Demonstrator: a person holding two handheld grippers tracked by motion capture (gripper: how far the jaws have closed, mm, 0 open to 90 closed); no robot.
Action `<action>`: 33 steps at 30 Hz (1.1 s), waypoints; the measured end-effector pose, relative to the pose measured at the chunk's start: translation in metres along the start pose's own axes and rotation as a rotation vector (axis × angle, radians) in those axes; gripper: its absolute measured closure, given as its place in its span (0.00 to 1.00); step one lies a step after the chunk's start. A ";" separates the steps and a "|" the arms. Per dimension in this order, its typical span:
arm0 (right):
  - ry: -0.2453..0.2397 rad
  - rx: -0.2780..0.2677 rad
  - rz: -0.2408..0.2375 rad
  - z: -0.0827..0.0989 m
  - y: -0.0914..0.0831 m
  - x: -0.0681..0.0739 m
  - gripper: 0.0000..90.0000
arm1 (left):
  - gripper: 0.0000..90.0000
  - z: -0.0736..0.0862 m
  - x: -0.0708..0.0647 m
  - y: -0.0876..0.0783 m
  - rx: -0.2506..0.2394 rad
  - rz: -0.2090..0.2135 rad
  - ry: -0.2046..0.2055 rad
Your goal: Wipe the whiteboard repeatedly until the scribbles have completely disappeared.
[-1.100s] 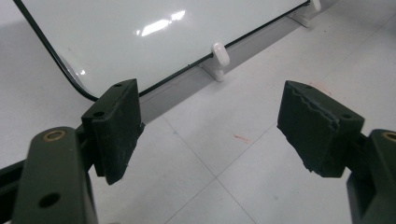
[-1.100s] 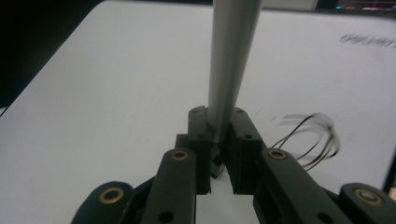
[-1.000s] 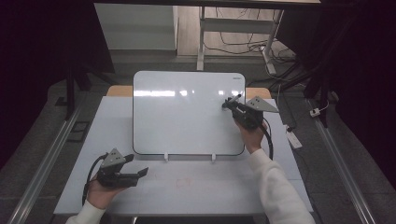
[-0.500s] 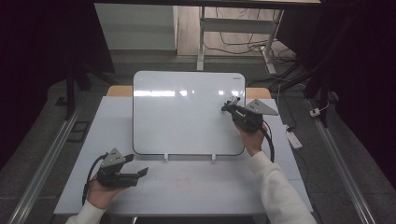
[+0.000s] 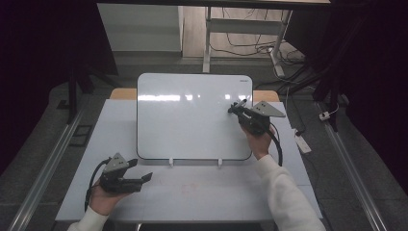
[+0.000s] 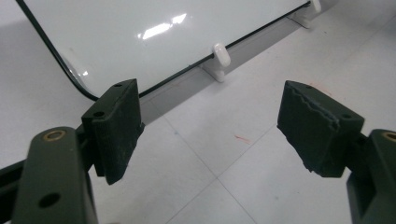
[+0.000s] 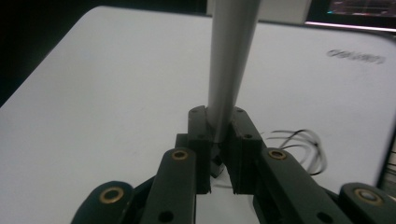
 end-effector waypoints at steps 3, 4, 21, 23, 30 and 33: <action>-0.024 0.015 -0.005 0.002 0.000 0.004 0.90 | 0.25 0.000 -0.001 0.001 0.004 0.002 0.004; -0.014 0.005 0.001 0.000 0.001 0.002 0.90 | 0.25 0.000 -0.002 0.001 0.005 0.002 0.005; 0.046 -0.051 0.060 -0.002 -0.016 -0.021 0.90 | 0.25 0.000 0.000 0.001 0.004 -0.002 0.002; 0.031 -0.029 0.024 0.003 -0.012 -0.011 0.90 | 0.25 0.000 0.000 0.002 0.006 -0.002 0.002; 0.017 -0.056 0.071 -0.006 -0.008 -0.017 0.90 | 0.25 0.000 0.000 0.000 0.002 -0.003 0.002; 0.031 -0.064 0.077 -0.009 -0.007 -0.018 0.90 | 0.25 0.000 0.000 0.001 0.003 -0.003 0.002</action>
Point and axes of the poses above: each handheld gripper's, and its own axes: y roughly forward along the jaws, z roughly out of its underside, x roughly to its left, the point moved 5 cm from there along y, roughly forward along the jaws, and after that the axes turned 12 degrees about y, right-handed, at the moved point
